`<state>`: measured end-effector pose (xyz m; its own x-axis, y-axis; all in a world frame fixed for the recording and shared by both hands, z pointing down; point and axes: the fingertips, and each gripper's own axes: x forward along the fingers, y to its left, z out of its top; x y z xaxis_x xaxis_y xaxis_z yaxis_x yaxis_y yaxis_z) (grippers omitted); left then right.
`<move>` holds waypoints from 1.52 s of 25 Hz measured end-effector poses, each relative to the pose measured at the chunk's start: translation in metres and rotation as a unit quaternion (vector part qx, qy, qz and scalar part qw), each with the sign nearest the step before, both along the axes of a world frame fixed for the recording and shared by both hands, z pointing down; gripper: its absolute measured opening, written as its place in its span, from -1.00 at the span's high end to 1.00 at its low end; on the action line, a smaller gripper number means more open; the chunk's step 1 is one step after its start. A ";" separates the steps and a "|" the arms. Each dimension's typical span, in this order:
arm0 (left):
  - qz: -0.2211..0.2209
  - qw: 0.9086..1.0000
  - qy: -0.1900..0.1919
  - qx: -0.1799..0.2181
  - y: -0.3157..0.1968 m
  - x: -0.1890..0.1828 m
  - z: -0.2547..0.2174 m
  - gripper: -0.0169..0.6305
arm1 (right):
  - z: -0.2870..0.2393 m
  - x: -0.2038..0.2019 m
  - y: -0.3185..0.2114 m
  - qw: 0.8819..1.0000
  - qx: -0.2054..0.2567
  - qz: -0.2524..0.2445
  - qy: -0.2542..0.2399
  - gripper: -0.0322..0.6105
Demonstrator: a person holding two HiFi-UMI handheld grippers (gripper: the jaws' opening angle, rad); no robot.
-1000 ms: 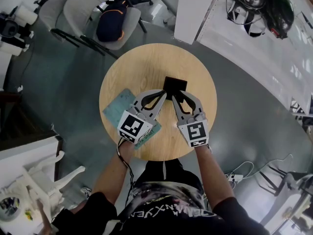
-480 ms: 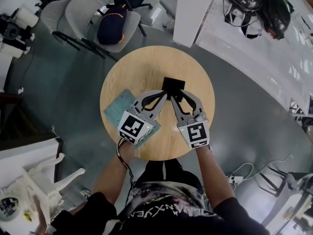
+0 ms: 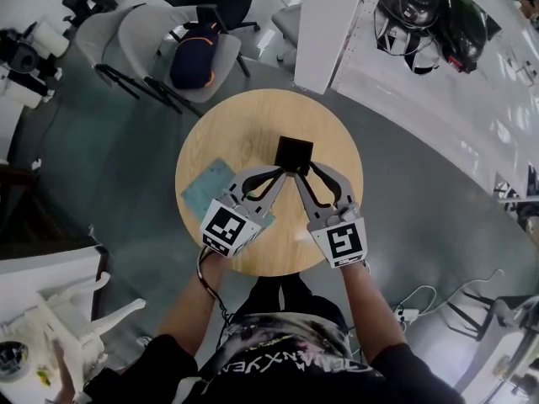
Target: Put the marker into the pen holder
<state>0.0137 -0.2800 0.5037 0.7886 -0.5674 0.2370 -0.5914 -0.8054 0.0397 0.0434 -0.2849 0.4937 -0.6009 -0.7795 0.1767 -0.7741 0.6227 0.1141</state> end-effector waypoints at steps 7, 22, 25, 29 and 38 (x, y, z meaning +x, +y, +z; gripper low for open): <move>0.003 1.000 -0.001 0.001 0.026 -0.004 -0.025 0.89 | -0.036 0.001 0.037 0.999 0.023 -0.017 0.016 0.58; 0.020 1.000 0.011 0.014 0.095 -0.004 -0.073 0.89 | -0.078 -0.003 0.111 0.998 0.035 -0.044 0.018 0.58; 0.015 1.000 0.011 0.013 0.101 -0.007 -0.075 0.89 | -0.073 -0.004 0.121 0.998 0.027 -0.046 0.017 0.58; 0.014 1.000 0.012 0.015 0.106 -0.009 -0.077 0.89 | -0.073 -0.002 0.131 0.999 0.022 -0.042 0.012 0.58; 0.009 1.000 0.023 0.011 0.110 -0.016 -0.085 0.89 | -0.083 -0.002 0.132 0.999 0.033 -0.034 0.008 0.78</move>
